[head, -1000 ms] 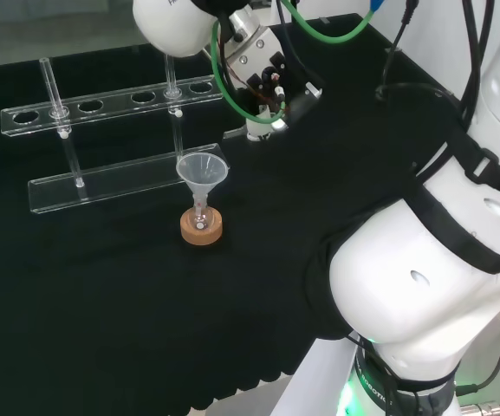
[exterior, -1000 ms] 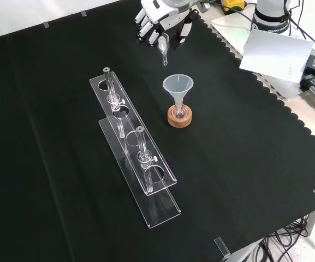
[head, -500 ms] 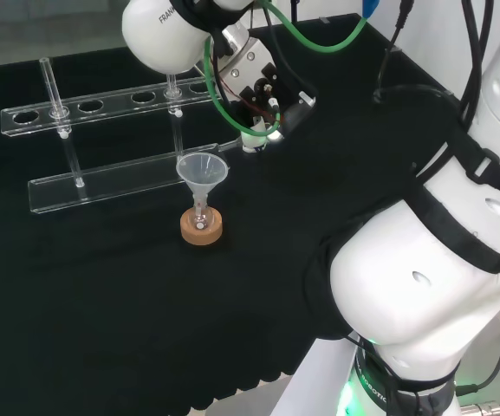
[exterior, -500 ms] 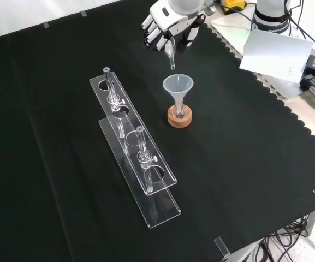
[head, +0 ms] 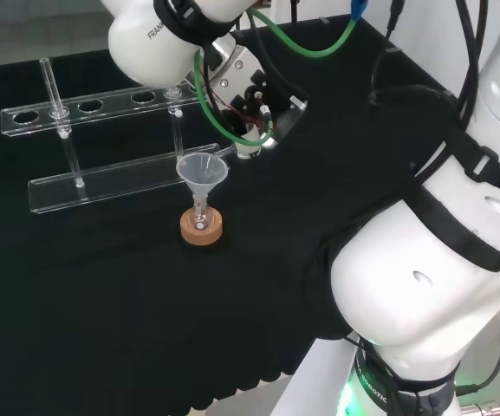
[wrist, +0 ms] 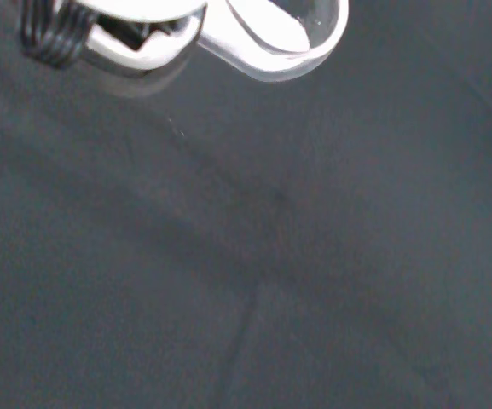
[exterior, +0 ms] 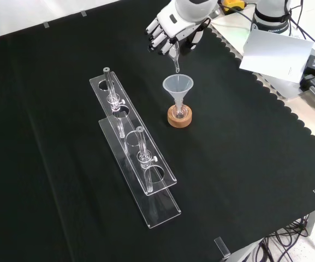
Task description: Pour all the NaCl from the weighing funnel into the round-bottom flask.
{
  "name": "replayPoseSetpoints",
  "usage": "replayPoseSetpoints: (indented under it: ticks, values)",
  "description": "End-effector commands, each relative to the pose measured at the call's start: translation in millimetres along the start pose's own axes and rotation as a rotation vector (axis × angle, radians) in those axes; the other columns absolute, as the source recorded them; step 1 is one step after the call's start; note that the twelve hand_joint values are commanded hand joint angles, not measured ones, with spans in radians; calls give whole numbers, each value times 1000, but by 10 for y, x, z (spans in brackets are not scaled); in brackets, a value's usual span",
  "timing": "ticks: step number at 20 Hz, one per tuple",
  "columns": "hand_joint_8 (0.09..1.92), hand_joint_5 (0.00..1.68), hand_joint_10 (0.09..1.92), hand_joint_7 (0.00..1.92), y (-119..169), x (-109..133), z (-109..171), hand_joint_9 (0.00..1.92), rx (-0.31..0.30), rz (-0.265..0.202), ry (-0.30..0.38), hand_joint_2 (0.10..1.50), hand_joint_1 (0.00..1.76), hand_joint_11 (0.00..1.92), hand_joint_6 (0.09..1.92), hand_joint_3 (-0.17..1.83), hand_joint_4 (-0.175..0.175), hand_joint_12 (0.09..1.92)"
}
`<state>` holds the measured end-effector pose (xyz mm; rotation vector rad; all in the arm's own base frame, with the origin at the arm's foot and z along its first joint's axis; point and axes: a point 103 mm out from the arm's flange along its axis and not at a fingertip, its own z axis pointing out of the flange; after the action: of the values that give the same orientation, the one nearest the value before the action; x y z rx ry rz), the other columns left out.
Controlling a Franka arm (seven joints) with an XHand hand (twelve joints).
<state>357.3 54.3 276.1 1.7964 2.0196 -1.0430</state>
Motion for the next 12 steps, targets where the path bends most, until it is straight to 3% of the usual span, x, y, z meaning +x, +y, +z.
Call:
replayPoseSetpoints:
  ticks: [1, 12]
  values:
    - [628, 1183, 352, 602, 39, 58, -11, 948, 8, -7, -31, 694, 1092, 727, 836, 661, 175, 1098]
    - [627, 1184, 348, 593, 139, 61, -41, 944, 6, -19, -60, 693, 1092, 726, 834, 662, 175, 1097]
